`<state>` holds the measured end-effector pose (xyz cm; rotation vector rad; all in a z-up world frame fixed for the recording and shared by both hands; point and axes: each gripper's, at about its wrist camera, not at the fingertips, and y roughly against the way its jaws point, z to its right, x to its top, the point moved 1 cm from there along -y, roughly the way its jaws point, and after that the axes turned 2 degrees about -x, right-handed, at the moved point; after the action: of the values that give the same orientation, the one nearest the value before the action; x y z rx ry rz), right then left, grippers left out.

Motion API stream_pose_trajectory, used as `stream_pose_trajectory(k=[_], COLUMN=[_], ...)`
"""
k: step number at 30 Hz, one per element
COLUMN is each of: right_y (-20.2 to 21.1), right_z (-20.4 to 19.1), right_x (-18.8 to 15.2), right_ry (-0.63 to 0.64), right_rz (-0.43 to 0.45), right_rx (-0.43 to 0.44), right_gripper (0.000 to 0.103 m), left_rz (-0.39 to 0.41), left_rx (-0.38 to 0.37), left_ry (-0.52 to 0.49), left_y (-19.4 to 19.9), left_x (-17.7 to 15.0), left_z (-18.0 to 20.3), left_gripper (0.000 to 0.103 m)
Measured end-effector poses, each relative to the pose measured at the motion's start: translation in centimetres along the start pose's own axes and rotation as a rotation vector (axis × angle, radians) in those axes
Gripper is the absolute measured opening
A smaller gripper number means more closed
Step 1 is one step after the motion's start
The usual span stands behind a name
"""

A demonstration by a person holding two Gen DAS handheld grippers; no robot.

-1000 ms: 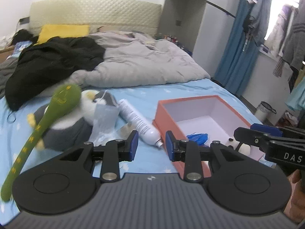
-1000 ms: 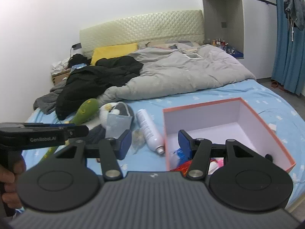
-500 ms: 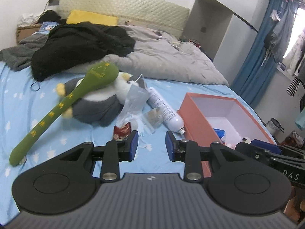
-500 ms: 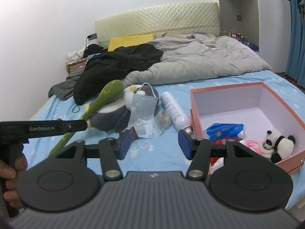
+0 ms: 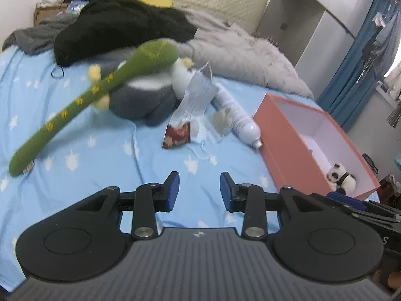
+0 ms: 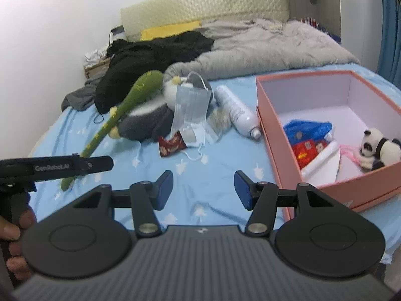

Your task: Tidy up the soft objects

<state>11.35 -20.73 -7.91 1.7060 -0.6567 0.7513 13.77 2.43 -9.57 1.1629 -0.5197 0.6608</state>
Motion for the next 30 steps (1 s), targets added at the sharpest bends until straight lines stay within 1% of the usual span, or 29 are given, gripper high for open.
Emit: stream_pose_trajectory(k=[4, 7, 10, 13, 16, 19, 22, 24, 26, 27, 30], right_y=[-1.5, -3.1, -4.2, -5.4, -7.0, -9.4, -11.9, -13.6, -15.8, -16.9, -20.3], right_z=[0.2, 0.3, 0.0, 0.0, -0.1, 0.2, 1.0, 1.4, 1.8, 2.0, 2.2], right_x=[-0.7, -0.6, -0.3, 0.1, 0.3, 1.0, 2.1, 3.0, 3.8, 4.1, 5.1], right_ry=[-0.011, -0.024, -0.008, -0.024, -0.037, -0.068, -0.134, -0.152, -0.176, -0.189, -0.207], right_rz=[-0.027, -0.061, -0.053, -0.060, -0.073, -0.098, -0.124, -0.126, -0.138, -0.148, -0.170], right_rx=[0.001, 0.004, 0.005, 0.012, 0.023, 0.026, 0.048, 0.036, 0.020, 0.016, 0.001], right_gripper=[0.057, 0.057, 0.057, 0.056, 0.056, 0.056, 0.051, 0.044, 0.039, 0.037, 0.037], left_rz=[-0.021, -0.038, -0.047, -0.050, -0.052, -0.075, -0.079, -0.088, -0.086, -0.087, -0.098], left_rx=[0.018, 0.043, 0.041, 0.048, 0.041, 0.057, 0.033, 0.040, 0.037, 0.027, 0.009], left_ry=[0.015, 0.021, 0.030, 0.028, 0.030, 0.012, 0.026, 0.019, 0.003, 0.003, 0.012], left_y=[-2.0, -3.5, -4.6, -5.9, -7.5, -9.5, -11.8, -13.8, -15.4, -16.3, -18.7], left_x=[-0.1, 0.0, 0.3, 0.8, 1.3, 1.8, 2.6, 3.3, 3.9, 4.4, 5.3], left_z=[-0.9, -1.5, -2.1, -2.5, -2.9, -3.2, -3.9, -4.3, -4.6, -4.8, -5.4], left_gripper=[0.041, 0.042, 0.046, 0.047, 0.054, 0.054, 0.054, 0.054, 0.054, 0.054, 0.054])
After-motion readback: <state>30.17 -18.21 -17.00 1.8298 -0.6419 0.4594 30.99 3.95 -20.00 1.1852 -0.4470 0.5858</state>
